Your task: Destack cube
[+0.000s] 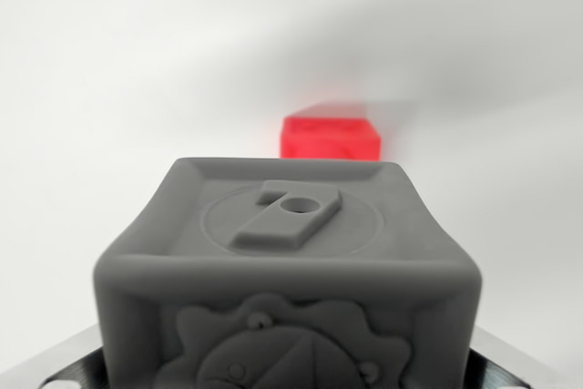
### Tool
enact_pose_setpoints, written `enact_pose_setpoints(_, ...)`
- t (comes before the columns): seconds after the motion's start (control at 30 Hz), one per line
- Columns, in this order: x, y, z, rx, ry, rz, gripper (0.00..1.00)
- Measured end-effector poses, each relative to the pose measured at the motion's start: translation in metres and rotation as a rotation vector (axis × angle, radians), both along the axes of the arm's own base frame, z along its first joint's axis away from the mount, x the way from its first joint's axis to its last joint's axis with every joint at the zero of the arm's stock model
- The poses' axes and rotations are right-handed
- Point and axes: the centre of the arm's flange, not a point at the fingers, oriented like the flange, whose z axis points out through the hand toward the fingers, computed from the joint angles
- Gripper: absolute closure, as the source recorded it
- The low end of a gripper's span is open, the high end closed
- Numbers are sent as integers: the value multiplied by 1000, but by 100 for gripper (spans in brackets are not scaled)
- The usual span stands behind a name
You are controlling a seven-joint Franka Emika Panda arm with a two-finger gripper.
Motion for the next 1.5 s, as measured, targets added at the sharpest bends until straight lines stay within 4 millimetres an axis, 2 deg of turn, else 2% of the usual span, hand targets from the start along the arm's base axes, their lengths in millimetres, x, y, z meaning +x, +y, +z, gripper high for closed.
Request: enact_pose_setpoints(1.5, 75, 16, -16, 2, 1, -160, 100)
